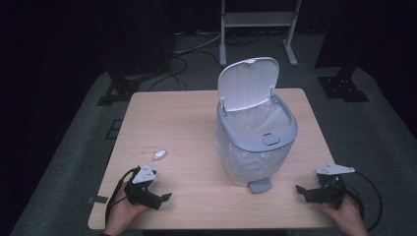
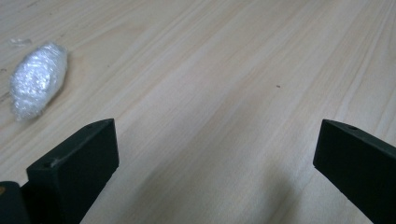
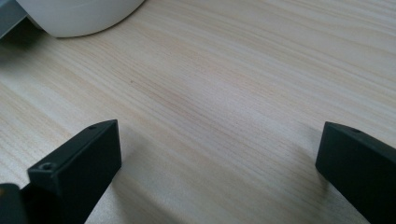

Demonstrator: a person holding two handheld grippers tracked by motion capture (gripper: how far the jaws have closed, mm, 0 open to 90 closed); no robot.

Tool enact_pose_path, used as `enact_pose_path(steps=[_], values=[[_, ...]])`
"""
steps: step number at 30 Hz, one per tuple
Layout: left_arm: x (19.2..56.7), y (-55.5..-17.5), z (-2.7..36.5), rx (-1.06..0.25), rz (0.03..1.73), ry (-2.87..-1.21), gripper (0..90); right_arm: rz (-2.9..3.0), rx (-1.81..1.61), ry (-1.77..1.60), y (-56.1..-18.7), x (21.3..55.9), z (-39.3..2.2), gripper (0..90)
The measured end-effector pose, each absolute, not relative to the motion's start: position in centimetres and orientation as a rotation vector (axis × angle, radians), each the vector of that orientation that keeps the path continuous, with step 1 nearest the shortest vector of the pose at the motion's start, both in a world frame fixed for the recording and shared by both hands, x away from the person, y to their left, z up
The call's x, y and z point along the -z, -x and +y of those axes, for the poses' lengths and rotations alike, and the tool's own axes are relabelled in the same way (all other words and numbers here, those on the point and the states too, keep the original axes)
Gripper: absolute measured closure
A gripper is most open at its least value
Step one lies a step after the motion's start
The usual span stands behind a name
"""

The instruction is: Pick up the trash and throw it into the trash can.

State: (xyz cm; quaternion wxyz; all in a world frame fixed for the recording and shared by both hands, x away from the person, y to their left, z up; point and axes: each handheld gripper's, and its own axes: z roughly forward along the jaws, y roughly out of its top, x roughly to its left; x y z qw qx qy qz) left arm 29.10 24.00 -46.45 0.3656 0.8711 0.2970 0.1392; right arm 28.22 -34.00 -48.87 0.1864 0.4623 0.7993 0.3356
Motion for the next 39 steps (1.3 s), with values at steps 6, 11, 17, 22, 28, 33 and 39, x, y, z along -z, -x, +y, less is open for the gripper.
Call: enact_pose_path(steps=[6,11,17,22,28,33,39], values=[[45.9,-29.5,23.7,-0.355,0.758,-2.239,0.0,2.251,-0.945,-1.302,-28.2,48.9,-34.0,0.0],[45.5,-29.8,23.6,-0.34,0.75,-2.231,0.0,2.251,-0.945,-1.301,-28.2,48.9,-34.0,0.0],[44.7,-30.4,24.0,-0.356,0.745,-2.22,0.0,2.251,-0.945,-1.302,-28.2,48.9,-34.0,0.0],[44.1,-31.1,24.4,-0.372,0.744,-2.202,0.0,2.251,-0.943,-1.298,-28.2,48.9,-34.0,0.0],[43.6,-31.8,24.8,-0.395,0.76,-2.177,0.0,2.251,-0.943,-1.3,-28.2,48.9,-34.0,0.0],[43.7,-32.7,25.3,-0.387,0.764,-2.164,0.0,2.251,-0.943,-1.3,-28.2,48.9,-34.0,0.0],[43.6,-34.1,25.5,-0.422,0.767,-2.171,0.0,2.251,-0.944,-1.299,-28.2,48.9,-34.0,0.0]])
